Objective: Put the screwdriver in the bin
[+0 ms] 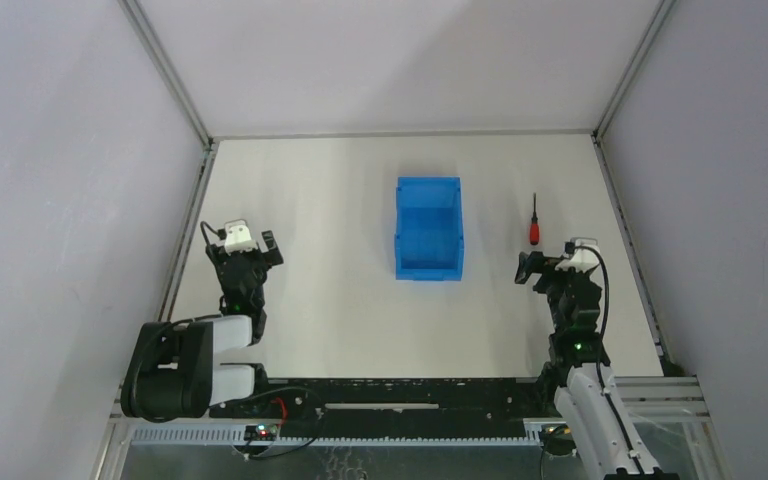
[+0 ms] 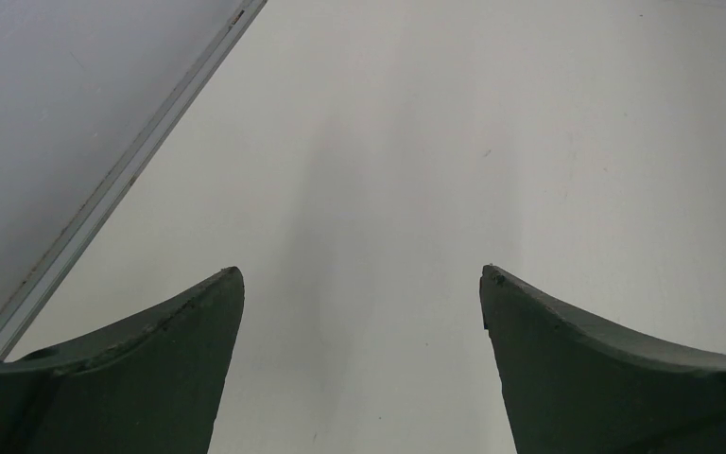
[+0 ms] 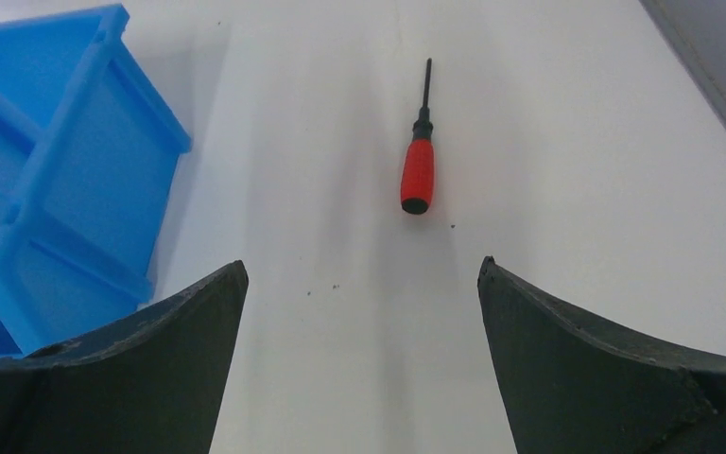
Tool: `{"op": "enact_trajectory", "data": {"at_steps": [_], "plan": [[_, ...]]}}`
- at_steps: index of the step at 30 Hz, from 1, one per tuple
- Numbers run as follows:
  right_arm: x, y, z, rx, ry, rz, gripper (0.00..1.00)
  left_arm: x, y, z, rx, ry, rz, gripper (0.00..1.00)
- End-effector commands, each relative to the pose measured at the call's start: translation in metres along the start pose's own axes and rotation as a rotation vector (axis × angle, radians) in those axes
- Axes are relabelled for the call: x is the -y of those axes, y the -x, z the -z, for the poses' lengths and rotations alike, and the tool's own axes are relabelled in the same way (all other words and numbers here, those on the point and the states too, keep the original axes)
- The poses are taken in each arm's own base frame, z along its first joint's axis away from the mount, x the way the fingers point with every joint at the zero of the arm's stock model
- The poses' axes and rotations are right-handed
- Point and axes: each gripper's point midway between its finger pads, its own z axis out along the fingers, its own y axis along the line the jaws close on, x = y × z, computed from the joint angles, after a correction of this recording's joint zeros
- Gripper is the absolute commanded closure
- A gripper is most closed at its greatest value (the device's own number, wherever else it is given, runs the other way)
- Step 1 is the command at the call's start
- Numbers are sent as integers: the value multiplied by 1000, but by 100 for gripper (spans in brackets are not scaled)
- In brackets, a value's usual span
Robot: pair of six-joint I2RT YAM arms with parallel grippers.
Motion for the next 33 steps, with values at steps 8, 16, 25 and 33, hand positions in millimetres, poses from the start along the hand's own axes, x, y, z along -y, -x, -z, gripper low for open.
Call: {"op": "enact_trajectory", "data": {"at_steps": [8, 16, 25, 33], "plan": [[-15, 101, -21, -215, -56, -46, 0, 2, 37, -9, 113, -3, 24, 0], [17, 68, -90, -663, -194, -49, 0, 2, 37, -9, 113, -3, 25, 0], [40, 8, -145, -856, -222, 13, 0, 2, 37, -9, 114, -3, 25, 0], [57, -57, -153, -1003, -277, 17, 8, 2, 37, -9, 113, -2, 23, 0]]}}
